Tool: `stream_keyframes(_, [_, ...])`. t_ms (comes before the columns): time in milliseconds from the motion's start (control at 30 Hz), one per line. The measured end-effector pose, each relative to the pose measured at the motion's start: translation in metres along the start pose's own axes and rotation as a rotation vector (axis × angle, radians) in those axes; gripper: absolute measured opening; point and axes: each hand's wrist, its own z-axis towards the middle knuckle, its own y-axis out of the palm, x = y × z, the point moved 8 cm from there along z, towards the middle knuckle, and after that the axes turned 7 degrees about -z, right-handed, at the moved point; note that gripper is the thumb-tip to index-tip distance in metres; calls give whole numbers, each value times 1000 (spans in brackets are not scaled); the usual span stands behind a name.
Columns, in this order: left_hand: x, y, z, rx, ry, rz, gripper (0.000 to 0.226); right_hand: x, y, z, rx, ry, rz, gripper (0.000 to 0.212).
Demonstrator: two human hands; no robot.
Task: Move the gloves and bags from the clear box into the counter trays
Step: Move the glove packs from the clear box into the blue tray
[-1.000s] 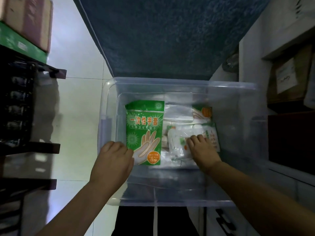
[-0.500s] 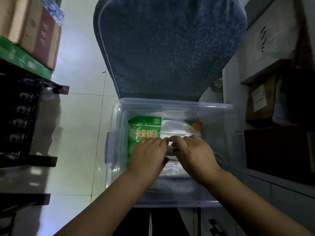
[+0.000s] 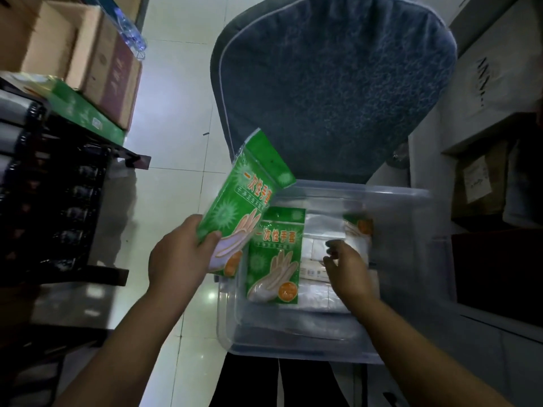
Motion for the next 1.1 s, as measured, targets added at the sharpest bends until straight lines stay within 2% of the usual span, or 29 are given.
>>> stream_keyframes(100, [-20, 6, 0, -1, -39, 6, 13, 6, 64, 4, -188, 137, 82, 43])
stream_keyframes(200, [-36, 10, -1, -11, -70, -18, 11, 4, 104, 12, -239, 321, 341, 55])
stream_keyframes(300, [-42, 10, -1, -4, -72, -39, 8, 3, 119, 15, -194, 461, 495, 38])
stream_keyframes(400, [-40, 9, -1, -3, -66, -71, 8, -4, 113, 12, -183, 438, 467, 23])
stream_keyframes(600, [-11, -3, -4, -36, -34, -143, 5, -11, 41, -9, -54, 364, 715, 13])
stream_keyframes(767, [39, -16, -9, -136, -21, -427, 2, -10, -46, -36, 49, 265, 825, 13])
stream_keyframes(933, [127, -19, -31, -311, 54, -707, 5, -9, -123, -76, 249, 256, 1022, 13])
stream_keyframes(1033, [177, -3, -53, -507, 63, -861, 4, -14, -153, -103, 289, 289, 1210, 13])
stream_keyframes(1100, [205, 12, -66, -603, 92, -886, 13, -13, -170, -119, 308, 298, 1304, 18])
